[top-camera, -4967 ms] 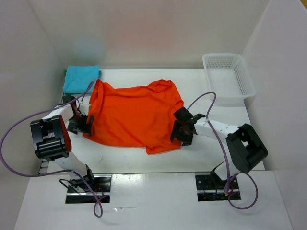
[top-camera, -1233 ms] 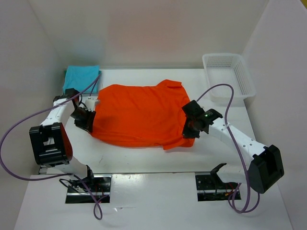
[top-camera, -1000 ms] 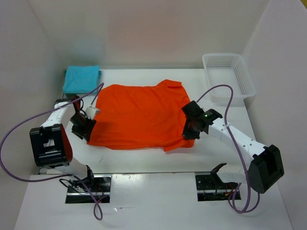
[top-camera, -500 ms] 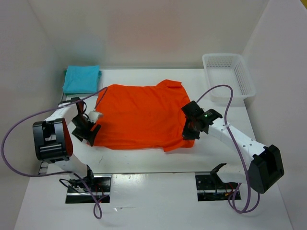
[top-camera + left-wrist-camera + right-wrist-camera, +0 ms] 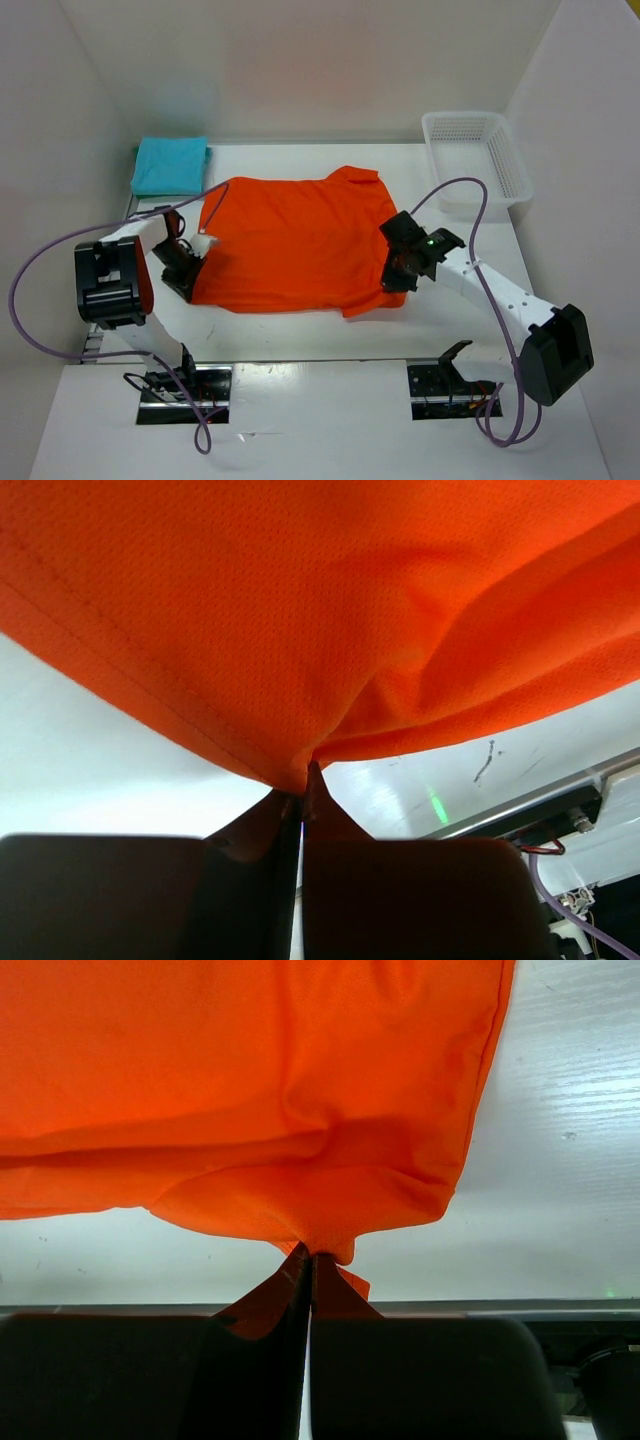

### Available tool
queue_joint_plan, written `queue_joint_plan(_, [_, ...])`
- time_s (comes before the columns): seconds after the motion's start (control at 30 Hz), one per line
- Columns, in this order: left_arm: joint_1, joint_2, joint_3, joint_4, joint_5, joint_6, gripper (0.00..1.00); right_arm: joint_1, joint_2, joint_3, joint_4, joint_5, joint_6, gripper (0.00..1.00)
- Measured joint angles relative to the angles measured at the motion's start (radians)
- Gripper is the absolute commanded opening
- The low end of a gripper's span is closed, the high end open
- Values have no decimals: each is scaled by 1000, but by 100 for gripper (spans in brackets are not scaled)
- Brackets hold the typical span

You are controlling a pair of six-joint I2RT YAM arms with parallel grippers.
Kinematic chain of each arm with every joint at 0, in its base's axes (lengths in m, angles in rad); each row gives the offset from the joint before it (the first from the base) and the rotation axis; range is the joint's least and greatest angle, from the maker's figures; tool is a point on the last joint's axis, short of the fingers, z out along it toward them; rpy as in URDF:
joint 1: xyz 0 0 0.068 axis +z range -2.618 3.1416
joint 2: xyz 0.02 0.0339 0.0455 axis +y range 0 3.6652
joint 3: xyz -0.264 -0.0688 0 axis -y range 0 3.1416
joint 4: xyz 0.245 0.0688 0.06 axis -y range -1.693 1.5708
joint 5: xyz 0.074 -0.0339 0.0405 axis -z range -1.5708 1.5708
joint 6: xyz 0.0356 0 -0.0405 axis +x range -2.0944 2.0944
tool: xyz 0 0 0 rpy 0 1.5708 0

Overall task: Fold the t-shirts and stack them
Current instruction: Flatten out the tshirt

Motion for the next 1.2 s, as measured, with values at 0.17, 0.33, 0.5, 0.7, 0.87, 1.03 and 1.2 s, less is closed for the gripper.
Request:
queue_joint_plan(0.17, [-1,-72,0,-34,-10,2,0,0,-13,4,-25,12,6,0])
queue_joint_plan(0.33, [-1,-129,48,-89,-19,3,0,-10,-13,64,-67,58,-11,0])
queue_joint_plan(0.5, [-2,-126,140,-122,-19,3,0,-77,8,142,-64,80,-69,0])
queue_joint_plan(0.7, [-3,-84,238,-141,-15,-1,0,-140,105,238,-24,95,-138,0])
queue_joint_plan(0.87, [-3,-40,233,-140,-8,-4,0,-143,128,234,-6,84,-163,0])
queue_joint_plan(1.03, [-3,-4,247,-145,17,-8,0,-143,128,217,10,71,-168,0])
queue_joint_plan(1.2, [-3,10,272,-156,21,-4,1,-143,127,214,13,71,-171,0])
